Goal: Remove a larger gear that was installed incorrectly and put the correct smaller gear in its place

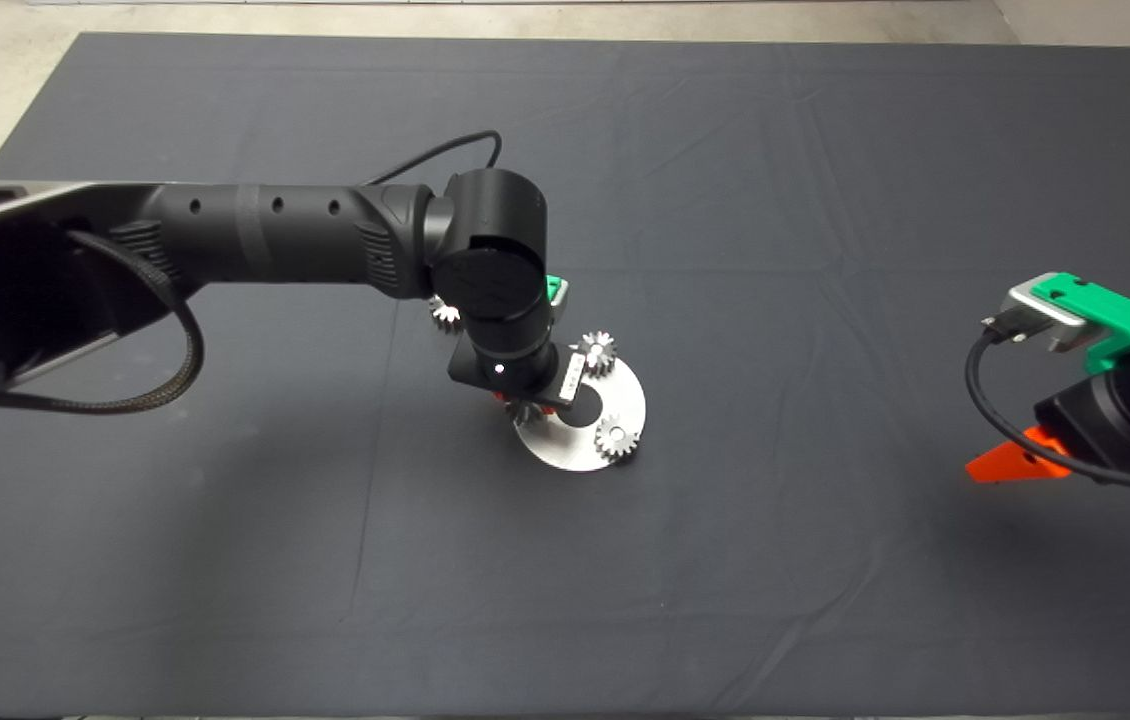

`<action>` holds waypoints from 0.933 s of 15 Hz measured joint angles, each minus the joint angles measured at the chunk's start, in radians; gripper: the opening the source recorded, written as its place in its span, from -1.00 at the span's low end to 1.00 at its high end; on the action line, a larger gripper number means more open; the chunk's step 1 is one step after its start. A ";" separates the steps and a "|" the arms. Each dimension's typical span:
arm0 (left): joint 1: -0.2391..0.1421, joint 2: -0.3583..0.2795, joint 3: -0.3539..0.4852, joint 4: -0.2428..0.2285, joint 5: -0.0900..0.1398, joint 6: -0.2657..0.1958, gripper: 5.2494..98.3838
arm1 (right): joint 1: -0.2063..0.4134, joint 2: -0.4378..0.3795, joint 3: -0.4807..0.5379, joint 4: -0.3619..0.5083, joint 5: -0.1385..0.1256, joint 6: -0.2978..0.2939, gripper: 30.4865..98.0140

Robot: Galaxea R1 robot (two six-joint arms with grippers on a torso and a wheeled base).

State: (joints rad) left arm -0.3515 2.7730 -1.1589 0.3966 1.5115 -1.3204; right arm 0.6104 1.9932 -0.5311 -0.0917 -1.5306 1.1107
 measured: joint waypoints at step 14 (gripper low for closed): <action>-0.001 -0.001 -0.014 -0.088 0.010 0.015 0.03 | -0.001 0.019 -0.003 -0.001 0.000 0.002 0.73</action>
State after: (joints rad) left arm -0.3527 2.7724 -1.1734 0.3088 1.5211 -1.3051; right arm 0.6098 2.0119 -0.5343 -0.0923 -1.5306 1.1124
